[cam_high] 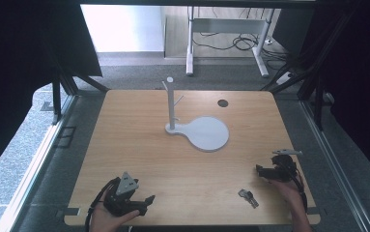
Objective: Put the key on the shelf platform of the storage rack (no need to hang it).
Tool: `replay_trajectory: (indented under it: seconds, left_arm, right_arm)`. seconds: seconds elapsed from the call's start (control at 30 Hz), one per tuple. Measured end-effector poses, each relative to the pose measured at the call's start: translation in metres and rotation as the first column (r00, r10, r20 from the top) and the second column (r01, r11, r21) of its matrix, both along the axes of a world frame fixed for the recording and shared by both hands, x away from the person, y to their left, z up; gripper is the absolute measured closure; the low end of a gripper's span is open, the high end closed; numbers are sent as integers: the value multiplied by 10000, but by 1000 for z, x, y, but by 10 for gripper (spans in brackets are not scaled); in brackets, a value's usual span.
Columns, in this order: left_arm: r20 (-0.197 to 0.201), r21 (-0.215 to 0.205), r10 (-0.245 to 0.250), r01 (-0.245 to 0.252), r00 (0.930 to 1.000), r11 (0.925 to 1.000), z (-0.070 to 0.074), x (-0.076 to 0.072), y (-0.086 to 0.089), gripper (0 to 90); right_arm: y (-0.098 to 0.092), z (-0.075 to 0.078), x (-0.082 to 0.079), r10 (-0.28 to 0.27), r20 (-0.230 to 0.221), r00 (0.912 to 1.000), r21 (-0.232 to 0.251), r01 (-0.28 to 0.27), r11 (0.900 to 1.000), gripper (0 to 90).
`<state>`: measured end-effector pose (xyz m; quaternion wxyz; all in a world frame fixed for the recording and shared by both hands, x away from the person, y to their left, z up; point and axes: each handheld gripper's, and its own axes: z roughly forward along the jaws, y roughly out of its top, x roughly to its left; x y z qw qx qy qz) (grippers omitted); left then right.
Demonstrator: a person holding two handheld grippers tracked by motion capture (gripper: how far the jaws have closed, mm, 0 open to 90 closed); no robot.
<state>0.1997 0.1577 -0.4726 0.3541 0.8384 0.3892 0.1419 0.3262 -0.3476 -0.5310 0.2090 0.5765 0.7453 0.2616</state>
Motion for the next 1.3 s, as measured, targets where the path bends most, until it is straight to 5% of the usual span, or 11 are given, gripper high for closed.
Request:
replay_trajectory:
  seconds: [0.27, 1.3]
  left_arm:
    - [-26, -36, -237, 237, 9997, 9997, -2, -2, -4, 225]
    - [-46, -180, -42, 41, 10000, 9998, -5, 1, 3, 226]
  right_arm:
    - [-8, 10, -18, 287, 249, 9993, 406, -297, 9987, 141]
    - [-11, 13, -19, 1361, 487, 9895, 711, -1394, 9877, 239]
